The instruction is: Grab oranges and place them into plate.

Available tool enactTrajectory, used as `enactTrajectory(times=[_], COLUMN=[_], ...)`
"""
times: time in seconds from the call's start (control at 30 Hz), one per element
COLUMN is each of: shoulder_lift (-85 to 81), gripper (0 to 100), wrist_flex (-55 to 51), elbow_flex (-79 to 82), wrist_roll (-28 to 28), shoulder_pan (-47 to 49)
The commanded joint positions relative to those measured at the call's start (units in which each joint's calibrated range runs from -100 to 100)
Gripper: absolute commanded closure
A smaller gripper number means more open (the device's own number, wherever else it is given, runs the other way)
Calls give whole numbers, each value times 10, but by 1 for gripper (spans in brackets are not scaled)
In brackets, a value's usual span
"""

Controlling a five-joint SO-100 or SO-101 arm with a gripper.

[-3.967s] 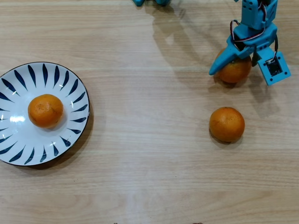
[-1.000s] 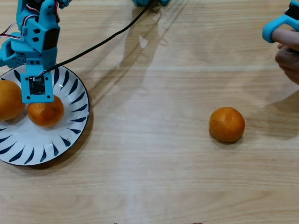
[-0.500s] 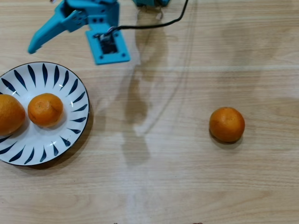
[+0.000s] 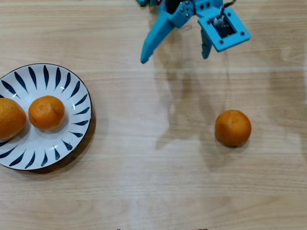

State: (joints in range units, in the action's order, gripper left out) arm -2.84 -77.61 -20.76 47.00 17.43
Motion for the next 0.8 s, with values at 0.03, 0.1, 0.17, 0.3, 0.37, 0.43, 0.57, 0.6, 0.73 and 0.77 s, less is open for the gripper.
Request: enactTrajectory(times=[0.03,0.1,0.17,0.3,0.37,0.43,0.57,0.6,0.73,0.77], shoulder_lift=[44,63,84,131,164,184,213,219,243,251], gripper=[49,49,49,49,49,49,49,49,49,49], wrist_flex=[38,40,40,39,39,39,39,39,70,91], elbow_flex=[-7,-8,-17,-46,-75,-102,-150,-156,-165,-162], wrist_roll=[48,68,86,111,133,144,168,175,192,192], shoulder_pan=[31,40,46,53,70,82,109,117,144,148])
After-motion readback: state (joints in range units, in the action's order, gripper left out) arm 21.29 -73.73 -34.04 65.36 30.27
